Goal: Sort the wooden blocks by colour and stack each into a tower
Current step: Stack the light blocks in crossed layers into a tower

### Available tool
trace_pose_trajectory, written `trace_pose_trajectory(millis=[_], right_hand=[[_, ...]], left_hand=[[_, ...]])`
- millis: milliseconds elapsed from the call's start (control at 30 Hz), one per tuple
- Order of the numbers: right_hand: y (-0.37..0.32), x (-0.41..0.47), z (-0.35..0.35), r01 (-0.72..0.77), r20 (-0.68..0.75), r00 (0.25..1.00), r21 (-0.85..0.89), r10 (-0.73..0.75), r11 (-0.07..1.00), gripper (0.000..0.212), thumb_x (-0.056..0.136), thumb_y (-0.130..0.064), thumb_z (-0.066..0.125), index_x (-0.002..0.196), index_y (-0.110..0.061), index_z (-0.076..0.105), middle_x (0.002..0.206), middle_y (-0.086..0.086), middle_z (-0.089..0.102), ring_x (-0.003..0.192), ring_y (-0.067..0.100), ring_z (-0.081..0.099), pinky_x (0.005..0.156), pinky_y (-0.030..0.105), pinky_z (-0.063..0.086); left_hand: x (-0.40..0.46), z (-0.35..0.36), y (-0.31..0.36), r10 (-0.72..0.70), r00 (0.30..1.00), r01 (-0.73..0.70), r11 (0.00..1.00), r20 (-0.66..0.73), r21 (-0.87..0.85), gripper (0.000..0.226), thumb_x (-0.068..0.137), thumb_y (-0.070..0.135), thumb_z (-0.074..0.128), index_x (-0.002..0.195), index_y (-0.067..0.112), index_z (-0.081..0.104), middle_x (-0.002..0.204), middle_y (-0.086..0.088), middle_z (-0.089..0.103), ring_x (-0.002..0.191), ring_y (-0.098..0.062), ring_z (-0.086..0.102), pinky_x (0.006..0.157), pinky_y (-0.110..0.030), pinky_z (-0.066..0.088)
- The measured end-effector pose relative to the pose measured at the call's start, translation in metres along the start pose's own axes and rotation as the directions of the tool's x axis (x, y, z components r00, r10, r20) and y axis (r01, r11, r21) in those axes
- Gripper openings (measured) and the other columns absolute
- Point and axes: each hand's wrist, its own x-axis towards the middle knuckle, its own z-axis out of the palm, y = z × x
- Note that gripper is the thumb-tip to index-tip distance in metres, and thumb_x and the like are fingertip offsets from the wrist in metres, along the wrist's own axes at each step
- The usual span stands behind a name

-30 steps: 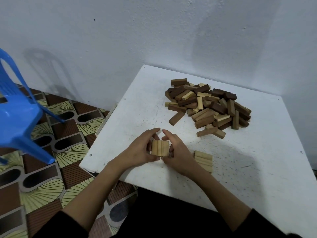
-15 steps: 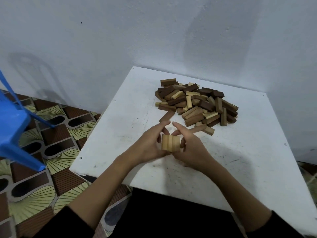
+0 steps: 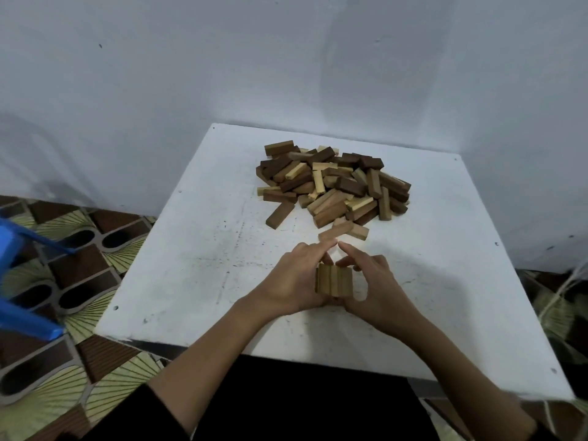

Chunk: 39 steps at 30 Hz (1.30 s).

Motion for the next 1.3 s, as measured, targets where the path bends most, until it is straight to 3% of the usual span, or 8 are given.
trace_pose_trajectory(millis=[167,667,800,1000,1200,1300], right_hand=[[0.005,0.001,0.003,-0.018,0.019,1.000,-0.026,0.018,0.999,0.075,0.085,-0.028,0.063,0.145,-0.033,0.018,0.137,-0.008,0.045,0.125,0.017,0.029,0.103,0.049,0.034],[0.014,0.001,0.008,0.020,-0.011,1.000,-0.088,-0.021,0.996,0.088,0.079,-0.044,0.069,0.147,-0.030,0.014,0.135,-0.010,0.044,0.127,0.016,0.029,0.103,0.042,0.030],[0.016,0.003,0.011,0.029,-0.019,0.999,-0.096,-0.031,0.995,0.089,0.079,-0.042,0.070,0.147,-0.031,0.014,0.133,-0.012,0.044,0.124,0.014,0.030,0.102,0.040,0.029],[0.019,0.006,0.012,0.037,-0.012,0.999,-0.086,-0.038,0.996,0.090,0.077,-0.041,0.072,0.147,-0.030,0.015,0.131,-0.011,0.045,0.122,0.014,0.032,0.103,0.042,0.031],[0.021,0.008,0.013,0.047,0.001,0.999,-0.100,-0.047,0.994,0.088,0.079,-0.041,0.069,0.147,-0.031,0.015,0.132,-0.010,0.043,0.122,0.014,0.033,0.104,0.043,0.030],[0.023,0.005,0.015,0.048,-0.017,0.999,-0.087,-0.049,0.995,0.094,0.075,-0.044,0.072,0.147,-0.030,0.013,0.135,-0.011,0.039,0.125,0.014,0.030,0.104,0.042,0.030]], left_hand=[[-0.001,0.001,0.000,-0.024,0.999,0.022,0.999,0.040,0.047,0.091,0.069,0.034,0.082,0.145,0.021,0.033,0.117,0.003,0.057,0.106,-0.015,0.046,0.089,-0.042,0.044],[-0.006,0.002,0.001,-0.036,0.998,0.034,0.998,0.048,0.047,0.092,0.068,0.037,0.082,0.144,0.021,0.032,0.118,0.004,0.054,0.108,-0.016,0.045,0.091,-0.042,0.041],[-0.006,0.003,0.001,-0.045,0.998,0.044,0.999,0.032,0.023,0.090,0.064,0.042,0.073,0.143,0.020,0.034,0.114,0.005,0.055,0.105,-0.016,0.047,0.089,-0.041,0.043],[-0.005,0.005,-0.002,-0.056,0.998,0.056,0.998,0.033,-0.007,0.088,0.070,0.024,0.081,0.144,0.021,0.032,0.113,0.008,0.053,0.105,-0.013,0.044,0.091,-0.037,0.041],[-0.005,0.007,-0.004,-0.064,0.997,0.065,0.996,0.031,-0.057,0.091,0.068,0.030,0.081,0.144,0.023,0.032,0.112,0.010,0.052,0.105,-0.011,0.044,0.091,-0.037,0.042],[-0.008,0.009,-0.008,-0.056,0.998,0.057,0.995,0.011,-0.077,0.093,0.067,0.029,0.081,0.144,0.021,0.029,0.124,0.005,0.050,0.114,-0.010,0.040,0.096,-0.033,0.040]])
